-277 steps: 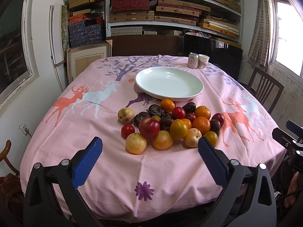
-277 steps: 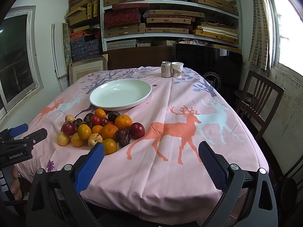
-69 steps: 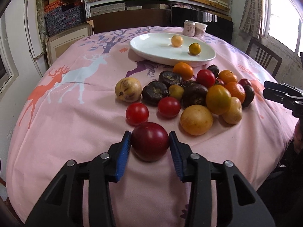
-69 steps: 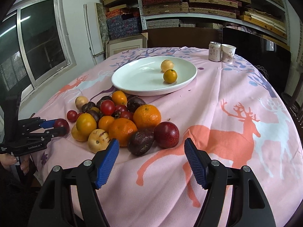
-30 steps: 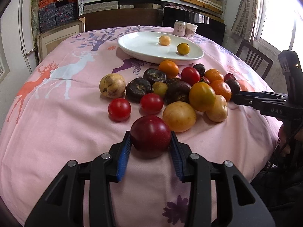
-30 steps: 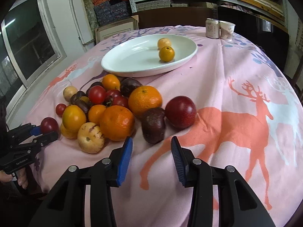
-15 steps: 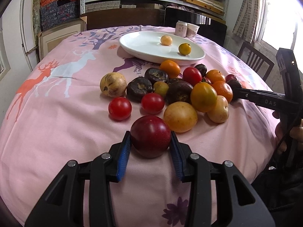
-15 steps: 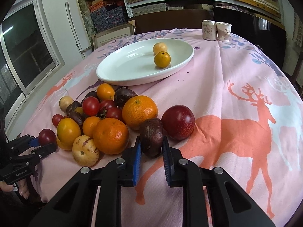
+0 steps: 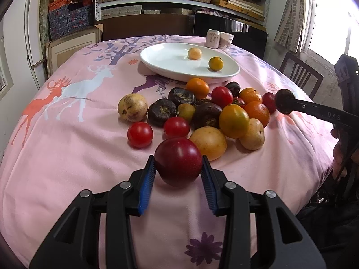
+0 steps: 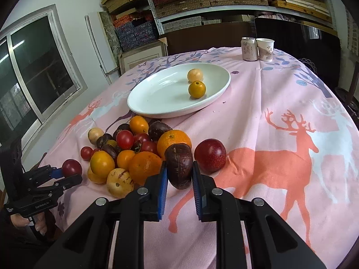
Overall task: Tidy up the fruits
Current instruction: 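Grasp a red plum with the left tool while the right tool grasps a dark brown fruit, then carry both fruits over the white plate and open both tools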
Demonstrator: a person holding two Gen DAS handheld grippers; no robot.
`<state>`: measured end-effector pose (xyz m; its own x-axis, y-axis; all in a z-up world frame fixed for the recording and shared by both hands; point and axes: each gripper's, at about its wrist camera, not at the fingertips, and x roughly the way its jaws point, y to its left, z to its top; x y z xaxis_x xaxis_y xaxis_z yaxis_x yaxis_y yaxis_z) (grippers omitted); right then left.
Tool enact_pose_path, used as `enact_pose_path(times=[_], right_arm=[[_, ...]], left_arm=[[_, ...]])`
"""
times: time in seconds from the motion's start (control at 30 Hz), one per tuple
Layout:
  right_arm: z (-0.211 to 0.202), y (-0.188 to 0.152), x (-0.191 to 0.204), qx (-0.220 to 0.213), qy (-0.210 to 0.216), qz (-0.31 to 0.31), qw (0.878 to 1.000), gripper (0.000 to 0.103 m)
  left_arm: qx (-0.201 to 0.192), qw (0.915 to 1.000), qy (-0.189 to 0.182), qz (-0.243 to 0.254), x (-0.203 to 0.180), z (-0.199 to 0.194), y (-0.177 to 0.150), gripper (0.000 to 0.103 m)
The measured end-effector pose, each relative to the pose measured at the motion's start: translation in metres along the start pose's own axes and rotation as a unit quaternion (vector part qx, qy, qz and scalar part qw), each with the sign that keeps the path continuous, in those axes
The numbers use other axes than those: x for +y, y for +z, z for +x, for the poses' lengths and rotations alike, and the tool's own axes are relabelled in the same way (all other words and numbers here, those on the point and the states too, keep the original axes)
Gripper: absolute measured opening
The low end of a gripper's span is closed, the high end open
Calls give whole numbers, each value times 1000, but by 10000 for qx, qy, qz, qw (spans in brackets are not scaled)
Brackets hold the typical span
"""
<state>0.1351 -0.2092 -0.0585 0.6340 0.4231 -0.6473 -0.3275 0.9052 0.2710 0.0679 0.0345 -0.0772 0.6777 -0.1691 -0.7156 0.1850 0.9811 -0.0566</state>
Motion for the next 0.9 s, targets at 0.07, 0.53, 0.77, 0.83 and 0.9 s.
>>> enact_pose_path(times=[0.07,0.53,0.77,0.83,0.9], right_arm=[[-7,5,-2,-77,-17,-1,10000,21],[-63,66,-27,-887,-188,53,9959,21],[-42,95,-30,-760,26,134,9970,21],[-30,106,-30,-688,46,140,9975,21],[-14,116,-30,-583,66,136,9982,21]], left_arm=[[4,10000,17,15,-1,-1,1,39],[-195,9995,129,211,-8,0,29,39],[-533,9973,122,491,-16,5,84,39],[-599,9968,98,524,-18,10,101,39],[-606,9970,43,483,-18,19,120,39]])
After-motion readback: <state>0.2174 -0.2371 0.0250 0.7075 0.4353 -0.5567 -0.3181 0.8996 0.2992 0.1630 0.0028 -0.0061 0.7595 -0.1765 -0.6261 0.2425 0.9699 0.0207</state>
